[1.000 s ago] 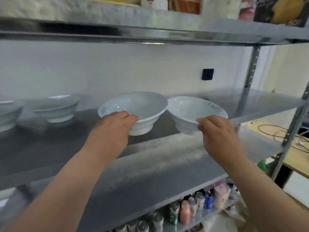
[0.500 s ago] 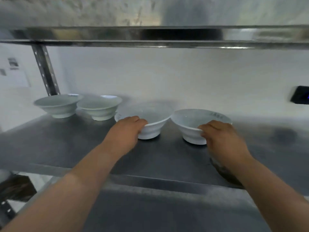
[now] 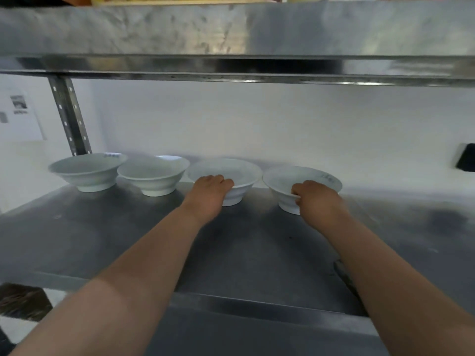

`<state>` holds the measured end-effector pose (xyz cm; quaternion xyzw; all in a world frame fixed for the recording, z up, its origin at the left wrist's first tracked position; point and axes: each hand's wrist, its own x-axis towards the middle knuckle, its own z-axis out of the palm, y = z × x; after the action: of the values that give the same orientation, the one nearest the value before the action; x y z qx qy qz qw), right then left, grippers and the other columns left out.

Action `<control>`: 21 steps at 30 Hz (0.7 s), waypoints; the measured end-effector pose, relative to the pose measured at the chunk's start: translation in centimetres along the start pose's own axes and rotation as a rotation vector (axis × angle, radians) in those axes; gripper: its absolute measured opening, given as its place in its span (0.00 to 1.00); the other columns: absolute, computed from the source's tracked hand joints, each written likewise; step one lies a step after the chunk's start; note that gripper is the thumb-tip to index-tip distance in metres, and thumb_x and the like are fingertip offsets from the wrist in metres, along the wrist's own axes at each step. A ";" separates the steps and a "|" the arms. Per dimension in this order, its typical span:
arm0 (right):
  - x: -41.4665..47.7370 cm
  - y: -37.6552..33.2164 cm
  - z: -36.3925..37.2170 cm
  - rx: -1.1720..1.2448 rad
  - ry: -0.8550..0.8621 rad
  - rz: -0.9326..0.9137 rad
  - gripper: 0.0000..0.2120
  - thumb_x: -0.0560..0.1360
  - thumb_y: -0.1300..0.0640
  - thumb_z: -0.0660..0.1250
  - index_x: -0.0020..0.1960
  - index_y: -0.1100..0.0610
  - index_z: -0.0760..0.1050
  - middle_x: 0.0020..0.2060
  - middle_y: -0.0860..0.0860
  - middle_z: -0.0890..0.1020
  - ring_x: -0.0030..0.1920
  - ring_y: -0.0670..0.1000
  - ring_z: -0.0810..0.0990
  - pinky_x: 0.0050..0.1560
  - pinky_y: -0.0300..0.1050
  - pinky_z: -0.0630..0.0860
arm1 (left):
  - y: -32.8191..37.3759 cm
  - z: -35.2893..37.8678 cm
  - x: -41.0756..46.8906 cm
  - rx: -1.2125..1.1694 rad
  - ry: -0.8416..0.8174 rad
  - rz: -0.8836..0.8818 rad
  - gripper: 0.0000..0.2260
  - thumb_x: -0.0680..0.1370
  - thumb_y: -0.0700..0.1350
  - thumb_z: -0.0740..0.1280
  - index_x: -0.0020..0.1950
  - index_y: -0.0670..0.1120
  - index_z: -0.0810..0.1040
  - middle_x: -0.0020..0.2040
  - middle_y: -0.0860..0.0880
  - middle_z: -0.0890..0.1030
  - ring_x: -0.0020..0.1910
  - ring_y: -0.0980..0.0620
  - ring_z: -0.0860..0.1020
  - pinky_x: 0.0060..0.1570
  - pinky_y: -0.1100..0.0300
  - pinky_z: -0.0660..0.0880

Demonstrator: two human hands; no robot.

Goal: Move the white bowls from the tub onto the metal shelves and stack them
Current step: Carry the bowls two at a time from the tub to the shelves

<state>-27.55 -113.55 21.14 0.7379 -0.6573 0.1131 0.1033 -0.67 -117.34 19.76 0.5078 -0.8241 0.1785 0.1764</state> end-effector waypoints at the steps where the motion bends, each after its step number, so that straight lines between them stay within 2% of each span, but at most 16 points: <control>1: 0.1 -0.1 0.4 -0.046 0.045 0.006 0.09 0.75 0.60 0.62 0.53 0.48 0.73 0.50 0.51 0.76 0.51 0.58 0.79 0.52 0.49 0.76 | -0.2 0.4 0.1 0.002 0.025 0.000 0.21 0.70 0.32 0.63 0.63 0.44 0.74 0.51 0.42 0.76 0.50 0.39 0.75 0.49 0.53 0.63; 3: 0.0 -0.1 1.3 -0.122 0.127 0.017 0.16 0.76 0.60 0.62 0.62 0.47 0.74 0.54 0.51 0.77 0.55 0.56 0.77 0.61 0.52 0.70 | -0.5 1.5 -0.1 0.025 0.093 0.002 0.25 0.68 0.32 0.64 0.66 0.44 0.74 0.50 0.42 0.77 0.51 0.37 0.75 0.61 0.47 0.66; 5: -0.6 0.0 2.0 -0.108 0.172 0.043 0.22 0.76 0.60 0.61 0.67 0.44 0.71 0.58 0.50 0.76 0.62 0.55 0.73 0.70 0.60 0.61 | -0.3 2.2 -0.8 0.063 0.130 -0.038 0.31 0.70 0.35 0.65 0.73 0.49 0.68 0.55 0.45 0.76 0.57 0.39 0.74 0.70 0.36 0.57; 7: -1.0 0.1 2.4 -0.082 0.190 0.058 0.26 0.75 0.61 0.61 0.71 0.43 0.67 0.61 0.51 0.75 0.67 0.56 0.70 0.71 0.65 0.57 | 0.3 2.3 -1.4 0.072 0.100 -0.060 0.33 0.75 0.41 0.63 0.78 0.56 0.58 0.63 0.47 0.72 0.64 0.41 0.69 0.70 0.31 0.49; 9: -1.0 0.2 2.4 -0.075 0.182 0.055 0.27 0.75 0.62 0.61 0.72 0.44 0.66 0.62 0.53 0.75 0.66 0.58 0.70 0.69 0.66 0.61 | 0.7 1.9 -1.6 0.038 0.073 -0.048 0.32 0.78 0.45 0.61 0.79 0.59 0.53 0.68 0.49 0.69 0.68 0.42 0.66 0.70 0.30 0.48; 11: -0.6 0.3 2.5 -0.055 0.163 0.052 0.28 0.75 0.63 0.60 0.72 0.45 0.66 0.61 0.54 0.75 0.65 0.59 0.71 0.68 0.65 0.64 | 0.7 1.6 -1.5 0.021 0.050 -0.046 0.31 0.78 0.47 0.59 0.78 0.60 0.52 0.69 0.50 0.68 0.70 0.43 0.64 0.71 0.29 0.47; 17: 0.7 0.7 3.0 -0.053 0.133 0.071 0.31 0.75 0.63 0.60 0.75 0.43 0.60 0.64 0.53 0.73 0.67 0.57 0.69 0.72 0.63 0.60 | 0.6 2.2 -0.7 0.022 0.047 -0.051 0.32 0.78 0.51 0.59 0.79 0.61 0.47 0.74 0.50 0.64 0.75 0.43 0.58 0.71 0.30 0.47; 21: 0.8 0.8 3.2 -0.042 0.158 0.066 0.32 0.75 0.62 0.60 0.75 0.43 0.59 0.63 0.53 0.74 0.67 0.57 0.70 0.71 0.62 0.62 | 0.5 2.0 -0.9 0.023 0.045 -0.054 0.33 0.78 0.52 0.59 0.79 0.62 0.46 0.77 0.49 0.60 0.77 0.41 0.53 0.72 0.30 0.45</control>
<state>-28.12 -115.33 18.29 0.7022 -0.6734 0.1603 0.1666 -0.94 -117.41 17.51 0.5280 -0.8037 0.1944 0.1937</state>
